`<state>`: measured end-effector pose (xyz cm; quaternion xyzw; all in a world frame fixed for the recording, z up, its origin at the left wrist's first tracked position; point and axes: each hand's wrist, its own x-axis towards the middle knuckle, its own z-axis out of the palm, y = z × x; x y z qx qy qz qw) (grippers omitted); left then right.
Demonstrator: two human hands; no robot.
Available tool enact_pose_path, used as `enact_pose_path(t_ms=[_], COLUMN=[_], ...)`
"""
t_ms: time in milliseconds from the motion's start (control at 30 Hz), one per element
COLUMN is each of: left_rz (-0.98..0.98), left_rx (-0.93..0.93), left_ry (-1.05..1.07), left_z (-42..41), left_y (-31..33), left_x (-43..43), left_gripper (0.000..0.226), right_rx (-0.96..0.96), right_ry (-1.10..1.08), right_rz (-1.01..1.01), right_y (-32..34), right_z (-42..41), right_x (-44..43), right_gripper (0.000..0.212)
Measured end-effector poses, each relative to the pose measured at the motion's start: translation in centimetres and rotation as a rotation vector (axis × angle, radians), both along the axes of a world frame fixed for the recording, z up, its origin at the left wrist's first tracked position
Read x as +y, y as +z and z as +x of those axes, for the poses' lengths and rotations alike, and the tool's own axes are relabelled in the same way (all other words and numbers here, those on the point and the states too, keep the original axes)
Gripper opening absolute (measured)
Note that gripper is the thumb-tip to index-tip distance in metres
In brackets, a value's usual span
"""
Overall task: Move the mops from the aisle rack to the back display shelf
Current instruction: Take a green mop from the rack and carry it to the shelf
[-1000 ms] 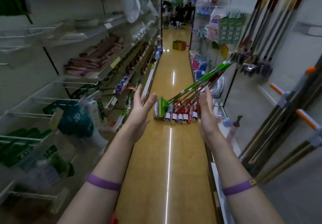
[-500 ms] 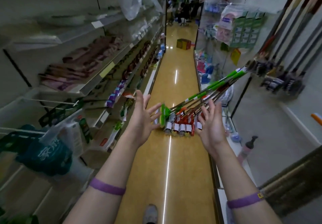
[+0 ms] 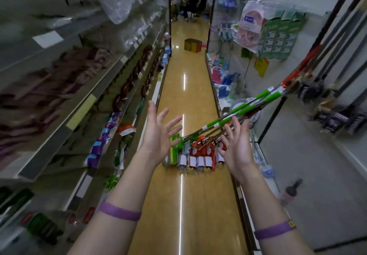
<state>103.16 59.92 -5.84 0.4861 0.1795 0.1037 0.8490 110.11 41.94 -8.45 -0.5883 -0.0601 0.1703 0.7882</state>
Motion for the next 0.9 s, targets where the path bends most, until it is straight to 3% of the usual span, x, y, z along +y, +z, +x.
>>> enact_pose_path(t_ms=[200, 367, 600, 900], left_rz=[0.0, 0.042, 0.054, 0.036], left_rx=[0.052, 0.096, 0.164, 0.206], left_ry=[-0.023, -0.032, -0.016, -0.032], left_z=[10.4, 21.1, 34.9, 48.2], left_y=[-1.7, -2.6, -2.7, -3.7], left_x=[2.9, 4.6, 6.8, 10.3], left_gripper=[0.085, 0.085, 0.084, 0.083], right_rx=[0.031, 0.054, 0.118, 0.163], right_ry=[-0.01, -0.012, 0.014, 0.01], right_rz=[-0.012, 0.013, -0.007, -0.064], right_y=[-1.6, -3.1, -2.9, -4.3], right_z=[10.1, 21.3, 35.7, 48.1], right_x=[2.6, 4.3, 7.3, 10.9], right_gripper=[0.09, 0.071, 0.073, 0.074])
